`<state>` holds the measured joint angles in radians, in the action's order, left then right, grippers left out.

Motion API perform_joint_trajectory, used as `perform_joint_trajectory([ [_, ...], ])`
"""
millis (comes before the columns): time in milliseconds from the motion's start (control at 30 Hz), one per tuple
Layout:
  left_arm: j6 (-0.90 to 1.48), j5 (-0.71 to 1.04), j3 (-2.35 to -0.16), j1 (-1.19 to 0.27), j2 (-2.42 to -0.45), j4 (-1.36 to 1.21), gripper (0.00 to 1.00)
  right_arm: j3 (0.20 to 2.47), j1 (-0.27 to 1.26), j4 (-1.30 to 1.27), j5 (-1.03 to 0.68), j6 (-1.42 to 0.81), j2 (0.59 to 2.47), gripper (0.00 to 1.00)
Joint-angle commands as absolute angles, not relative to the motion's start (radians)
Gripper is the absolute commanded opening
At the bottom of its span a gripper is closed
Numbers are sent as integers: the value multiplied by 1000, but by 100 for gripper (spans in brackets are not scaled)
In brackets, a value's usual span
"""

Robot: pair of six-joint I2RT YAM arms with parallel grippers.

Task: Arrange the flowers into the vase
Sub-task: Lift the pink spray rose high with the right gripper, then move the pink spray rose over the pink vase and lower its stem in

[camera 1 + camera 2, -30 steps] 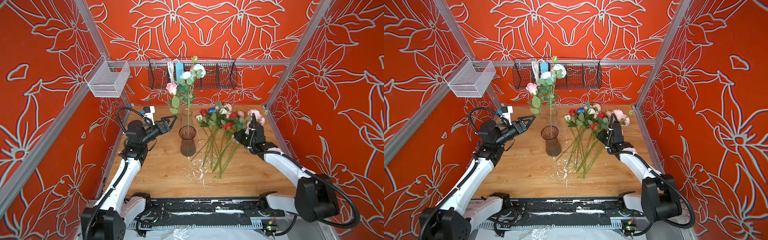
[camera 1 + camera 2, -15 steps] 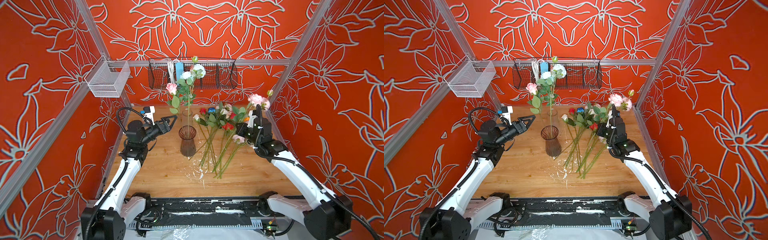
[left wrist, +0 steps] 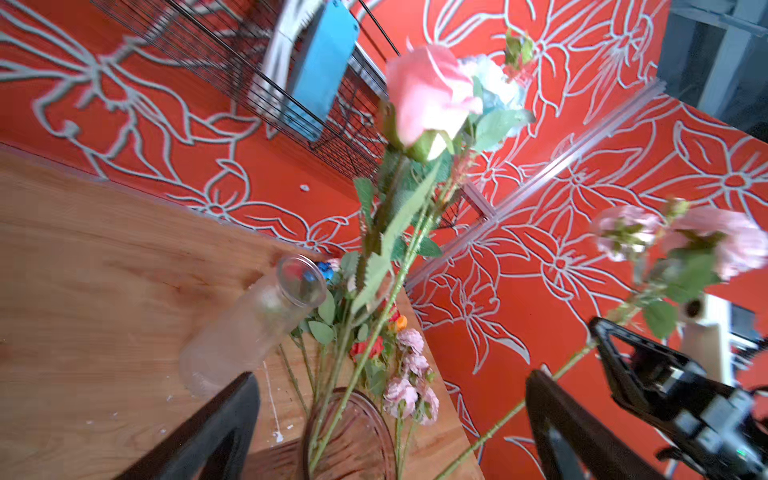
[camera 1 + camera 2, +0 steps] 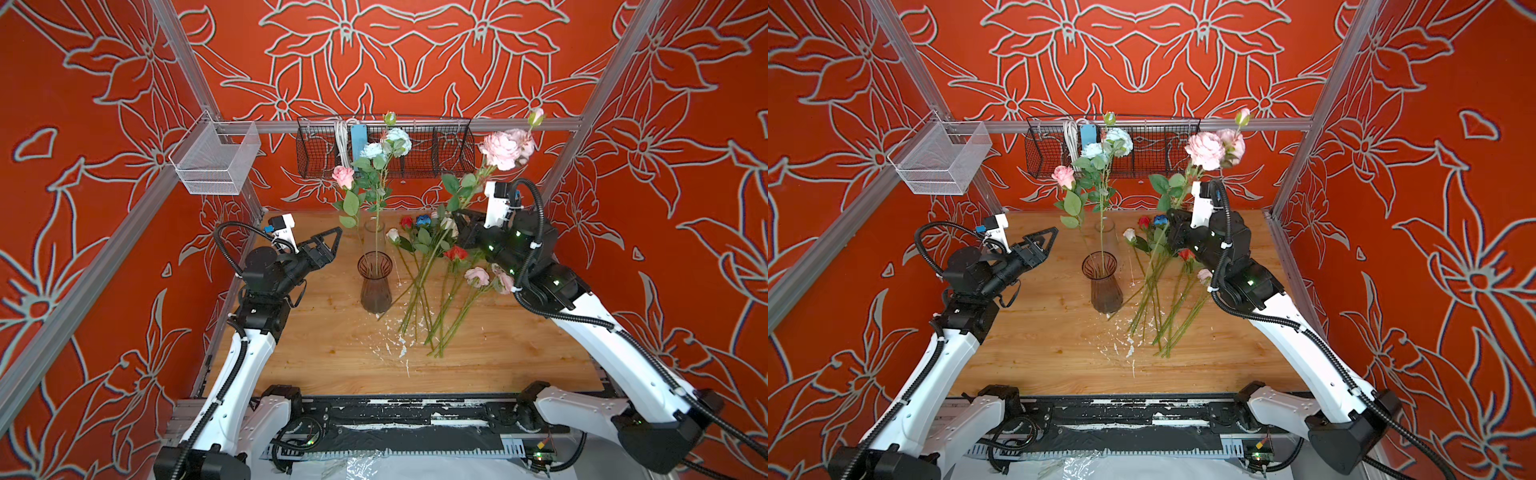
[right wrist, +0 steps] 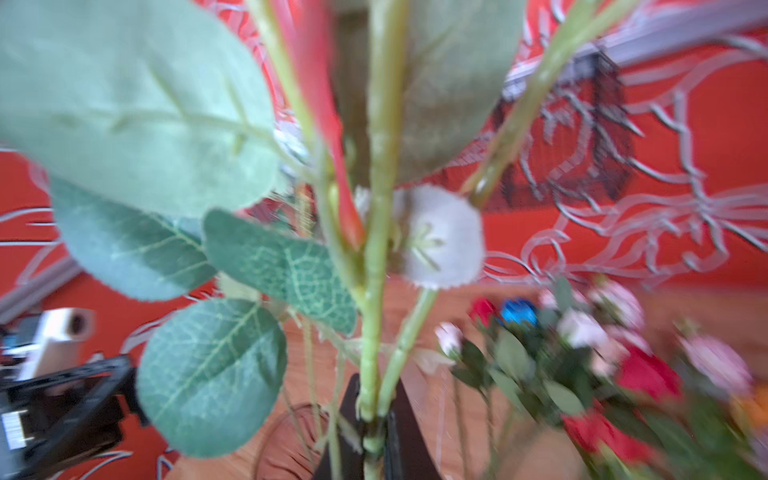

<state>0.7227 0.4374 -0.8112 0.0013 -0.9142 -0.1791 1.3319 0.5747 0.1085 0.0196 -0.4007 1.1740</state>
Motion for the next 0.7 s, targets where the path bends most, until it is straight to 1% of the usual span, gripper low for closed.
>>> perform_joint_trajectory([
  [0, 739, 289, -795, 37, -879, -142, 100, 1433, 621, 19, 30, -348, 1237, 5],
  [133, 759, 241, -769, 61, -856, -151, 99, 1564, 681, 8, 25, -327, 1337, 5],
  [367, 776, 271, -775, 79, -871, -158, 98, 1705, 755, 50, 23, -287, 1520, 4],
  [500, 779, 279, -775, 84, -873, -163, 98, 1697, 782, 82, 42, -273, 1589, 4],
  [667, 791, 293, -772, 88, -886, -173, 98, 1610, 845, 76, 112, -243, 1619, 4],
])
